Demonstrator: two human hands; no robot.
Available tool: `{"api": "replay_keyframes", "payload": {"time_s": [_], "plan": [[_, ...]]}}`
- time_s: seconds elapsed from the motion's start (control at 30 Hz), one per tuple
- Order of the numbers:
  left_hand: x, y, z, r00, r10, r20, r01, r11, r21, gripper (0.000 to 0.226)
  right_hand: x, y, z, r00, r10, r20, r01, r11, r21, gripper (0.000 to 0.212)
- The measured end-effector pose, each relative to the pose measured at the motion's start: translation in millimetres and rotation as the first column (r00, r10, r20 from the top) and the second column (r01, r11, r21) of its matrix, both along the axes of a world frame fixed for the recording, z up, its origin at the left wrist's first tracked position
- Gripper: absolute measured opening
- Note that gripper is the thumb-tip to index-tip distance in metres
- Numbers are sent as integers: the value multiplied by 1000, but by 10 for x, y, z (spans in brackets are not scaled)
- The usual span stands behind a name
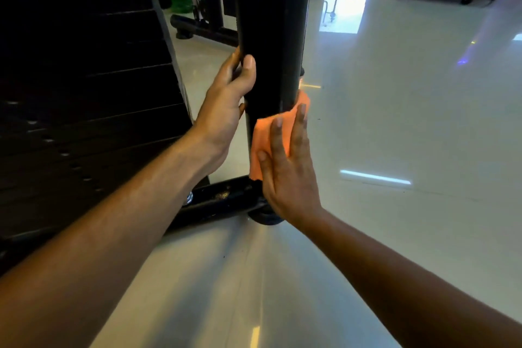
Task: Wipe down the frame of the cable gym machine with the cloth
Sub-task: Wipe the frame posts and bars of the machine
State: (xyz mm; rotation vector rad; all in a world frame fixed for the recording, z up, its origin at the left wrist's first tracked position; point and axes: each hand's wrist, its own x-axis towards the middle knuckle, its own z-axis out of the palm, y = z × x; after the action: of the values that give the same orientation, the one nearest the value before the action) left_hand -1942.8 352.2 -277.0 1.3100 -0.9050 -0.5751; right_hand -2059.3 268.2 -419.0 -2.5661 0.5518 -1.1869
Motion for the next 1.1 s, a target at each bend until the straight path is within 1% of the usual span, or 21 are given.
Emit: {"api": "replay_keyframes", "payload": {"time_s": [0.03, 0.1, 0.2, 0.27, 0.33, 0.4, 0.47, 0.5, 0.57, 0.63, 0.7, 0.77, 0.87, 0.93, 1.0, 1.1], "plan": [[0, -2, -74, 1000, 2, -2, -2, 1000, 6, 42, -47, 15, -151, 1000, 7, -27, -6, 1000, 26, 92], [0, -10, -233, 1000, -7, -14, 7, 1000, 24, 41, -44, 14, -218, 1000, 1, -14, 0, 999, 43, 92], [12, -21, -405, 999, -32, -44, 33, 999, 33, 32, 129, -10, 7, 994, -27, 110, 21, 998, 58, 92], [52, -28, -463, 999, -34, -37, 35, 999, 29, 34, 231, -45, 100, 980, -42, 194, 35, 999, 37, 92], [97, -31, -530, 998, -53, -32, 54, 998, 39, 33, 288, -71, 106, 969, -53, 242, 49, 999, 20, 93], [125, -23, -618, 996, -78, -42, 81, 993, 81, 26, 330, -77, 21, 963, -58, 263, 53, 998, 26, 95], [154, -11, -752, 995, -74, -69, 82, 990, 118, 25, 311, -50, -194, 974, -62, 219, 56, 998, 31, 96], [158, 1, -830, 995, -72, -70, 81, 987, 136, 31, 268, -36, -353, 983, -56, 175, 51, 998, 36, 97], [147, 26, -928, 997, -70, -43, 76, 983, 165, 50, 142, -21, -690, 997, -27, 76, 23, 999, 48, 95], [135, 30, -982, 997, -73, -30, 77, 978, 194, 59, 34, -18, -936, 1000, 3, 5, -4, 998, 59, 94], [149, 20, -1016, 997, -64, -32, 69, 974, 215, 68, 9, -27, -987, 1000, 23, -11, -23, 998, 53, 95], [171, 18, -1039, 997, -68, -29, 73, 974, 216, 73, 51, -28, -881, 999, 25, 23, -26, 998, 61, 94], [191, 18, -1083, 997, -75, -22, 78, 973, 217, 64, 209, -43, -625, 987, -33, 155, 21, 996, 83, 95], [193, 2, -1110, 997, -72, 17, 67, 975, 210, 56, 288, -24, -582, 976, -70, 205, 48, 993, 110, 97], [193, -13, -1135, 996, -60, 64, 46, 977, 207, 54, 254, -3, -768, 984, -61, 166, 47, 995, 88, 99], [194, -24, -1227, 995, -50, 84, 30, 974, 226, 51, 40, -22, -1242, 1000, -9, -4, 10, 997, 81, 101]]}}
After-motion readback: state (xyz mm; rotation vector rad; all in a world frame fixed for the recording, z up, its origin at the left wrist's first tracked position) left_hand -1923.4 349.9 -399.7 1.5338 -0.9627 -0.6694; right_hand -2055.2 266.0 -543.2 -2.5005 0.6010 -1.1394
